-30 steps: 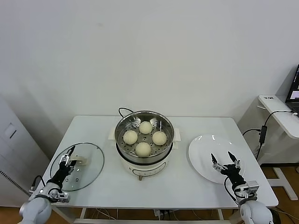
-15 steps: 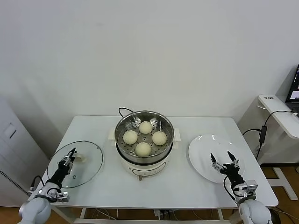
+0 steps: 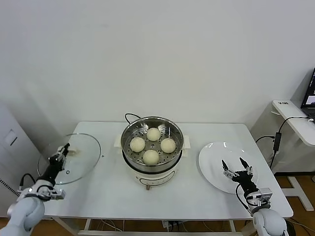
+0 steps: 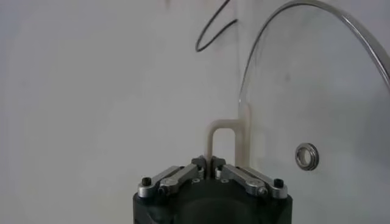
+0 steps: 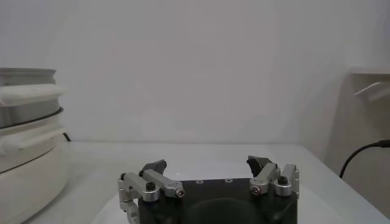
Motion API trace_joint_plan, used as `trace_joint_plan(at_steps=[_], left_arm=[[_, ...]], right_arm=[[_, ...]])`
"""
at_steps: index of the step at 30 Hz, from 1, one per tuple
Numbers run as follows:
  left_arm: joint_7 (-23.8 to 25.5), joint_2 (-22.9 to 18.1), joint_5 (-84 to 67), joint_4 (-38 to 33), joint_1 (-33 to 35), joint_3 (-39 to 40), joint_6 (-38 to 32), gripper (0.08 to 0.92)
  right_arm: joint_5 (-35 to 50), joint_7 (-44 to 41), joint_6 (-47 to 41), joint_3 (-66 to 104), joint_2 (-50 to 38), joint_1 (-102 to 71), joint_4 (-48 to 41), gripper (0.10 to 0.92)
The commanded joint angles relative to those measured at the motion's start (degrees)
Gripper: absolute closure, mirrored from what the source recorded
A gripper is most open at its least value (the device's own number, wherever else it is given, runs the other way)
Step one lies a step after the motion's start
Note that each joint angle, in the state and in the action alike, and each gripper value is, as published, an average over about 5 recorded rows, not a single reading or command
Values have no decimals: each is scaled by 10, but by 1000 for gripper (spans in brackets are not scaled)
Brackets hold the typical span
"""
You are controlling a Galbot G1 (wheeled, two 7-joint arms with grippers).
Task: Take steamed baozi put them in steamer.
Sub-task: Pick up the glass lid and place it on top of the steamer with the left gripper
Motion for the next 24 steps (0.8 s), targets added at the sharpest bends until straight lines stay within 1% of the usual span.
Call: trace_joint_plan(at_steps=[1, 6, 10, 16, 19, 24], left_arm=[[109, 51, -84, -146, -26, 21, 140, 891], [157, 54, -83, -203, -65, 82, 202, 891], [188, 53, -69, -230, -106, 135, 246, 891], [235, 53, -44, -261, -161, 222, 330, 891], [254, 42, -18, -266, -183, 260, 368, 891], [281, 13, 43, -260, -215, 305, 395, 891]], right_arm=[[1, -3, 0, 2, 3, 0, 1, 203], [1, -4, -3, 4, 4, -1, 8, 203], [2, -3, -3, 7, 2, -2, 10, 203], [3, -2, -1, 13, 1, -3, 9, 203], [3, -2, 0, 14, -2, -4, 9, 203], [3, 0, 0, 15, -5, -2, 5, 203]])
